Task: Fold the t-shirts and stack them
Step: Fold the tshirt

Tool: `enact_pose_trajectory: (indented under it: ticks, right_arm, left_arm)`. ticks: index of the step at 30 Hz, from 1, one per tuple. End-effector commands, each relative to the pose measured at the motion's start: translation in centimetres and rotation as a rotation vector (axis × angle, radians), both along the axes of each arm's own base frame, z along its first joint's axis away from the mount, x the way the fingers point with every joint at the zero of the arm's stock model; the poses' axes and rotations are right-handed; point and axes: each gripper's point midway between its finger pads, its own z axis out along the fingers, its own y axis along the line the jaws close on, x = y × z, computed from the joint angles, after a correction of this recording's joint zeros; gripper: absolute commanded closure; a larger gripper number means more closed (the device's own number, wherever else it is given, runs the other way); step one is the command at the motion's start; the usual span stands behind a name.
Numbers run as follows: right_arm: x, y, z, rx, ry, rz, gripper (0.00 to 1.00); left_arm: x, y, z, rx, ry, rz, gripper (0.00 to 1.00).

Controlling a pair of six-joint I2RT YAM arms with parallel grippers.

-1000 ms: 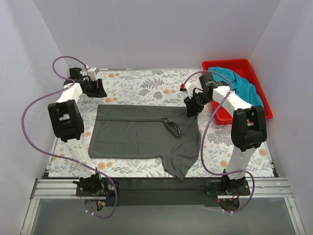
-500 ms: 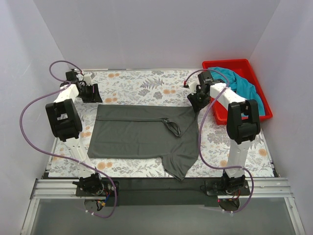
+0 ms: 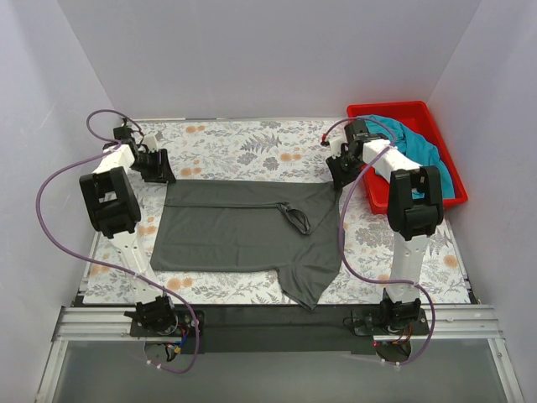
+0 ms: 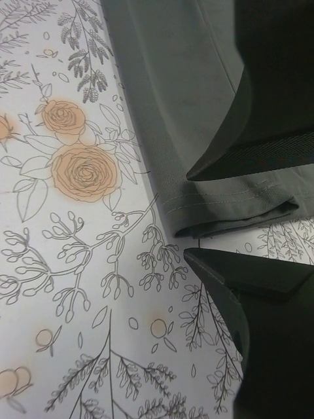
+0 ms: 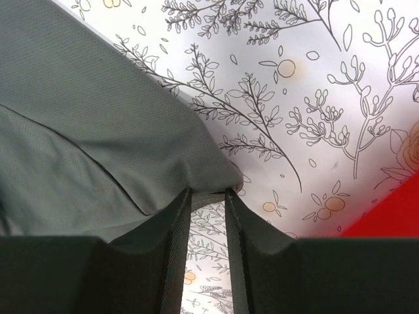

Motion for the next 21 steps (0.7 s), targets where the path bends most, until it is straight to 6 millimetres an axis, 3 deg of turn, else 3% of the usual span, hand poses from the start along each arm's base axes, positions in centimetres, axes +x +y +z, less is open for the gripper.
enact_pose_trajectory:
  ticks: [1,9,15,17,20,21]
  right_arm:
    - [0.9,0.4,0.9,0.046,-0.008,-0.015,0.68]
    - [1.2,0.5,1.0,0.075,-0.007,-0.020,0.78]
    - [1.3,0.7,1.4,0.102,-0.007,-0.022,0.80]
    - [1.4,0.8,1.3,0.105,-0.006,-0.021,0.80]
    - [1.7,0.5,1.2,0.102,-0.007,-0.031,0.89]
    - [1.7,0.3,1.0,0.098,-0.003,-0.037,0.97]
  left_arm:
    - [-0.2,-0.6,1.0,-0.029,-0.006,-0.020,0.56]
    - [0.0,-0.7,1.6,-0.033,-0.023,-0.014,0.62]
    - [0.0,-0.9,2.1,-0.043,-0.025,-0.020,0.68]
    - [0.1,-0.8,2.2,-0.043,-0.030,-0.019,0.74]
    - [0.5,-0.6,2.1,-0.035,-0.037,-0.010,0.90]
    - [0.7,-0.4,2.2,-0.026,-0.039,-0.005,0.92]
